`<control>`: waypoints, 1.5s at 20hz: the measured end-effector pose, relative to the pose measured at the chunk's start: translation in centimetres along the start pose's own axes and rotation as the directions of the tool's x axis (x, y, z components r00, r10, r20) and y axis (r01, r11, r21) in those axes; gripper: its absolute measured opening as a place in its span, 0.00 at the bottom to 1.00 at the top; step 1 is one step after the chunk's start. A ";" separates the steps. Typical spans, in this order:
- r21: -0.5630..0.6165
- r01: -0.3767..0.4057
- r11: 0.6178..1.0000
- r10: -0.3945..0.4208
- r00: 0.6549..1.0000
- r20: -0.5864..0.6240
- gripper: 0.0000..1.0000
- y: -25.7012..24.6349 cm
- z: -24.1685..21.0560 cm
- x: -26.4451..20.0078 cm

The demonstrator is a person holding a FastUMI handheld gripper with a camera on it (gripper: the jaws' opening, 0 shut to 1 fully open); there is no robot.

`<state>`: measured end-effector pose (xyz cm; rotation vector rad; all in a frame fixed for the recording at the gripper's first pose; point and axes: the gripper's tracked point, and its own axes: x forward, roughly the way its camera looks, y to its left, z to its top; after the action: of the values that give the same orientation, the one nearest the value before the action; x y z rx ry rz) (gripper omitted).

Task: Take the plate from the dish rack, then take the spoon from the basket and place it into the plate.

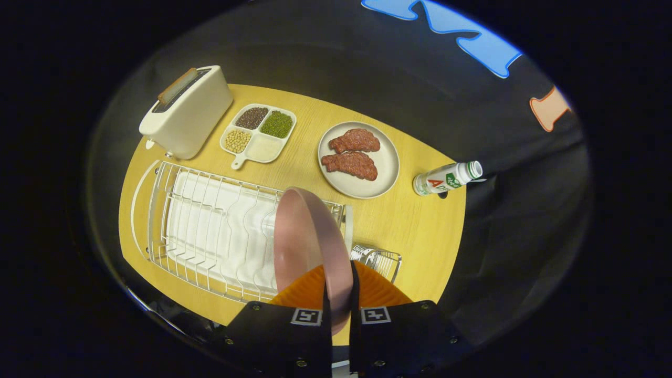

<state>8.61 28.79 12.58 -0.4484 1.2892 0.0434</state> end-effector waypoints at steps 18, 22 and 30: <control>0.278 -0.528 0.802 0.495 0.849 0.186 0.13 5.0 -23.5 -3.5; 0.305 -0.587 0.750 0.561 0.809 0.177 0.13 8.0 -26.9 -0.2; 0.326 -0.659 0.678 0.636 0.748 0.190 0.13 10.1 -27.7 6.2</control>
<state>-17.76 27.11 -1.85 0.3673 1.3035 0.4046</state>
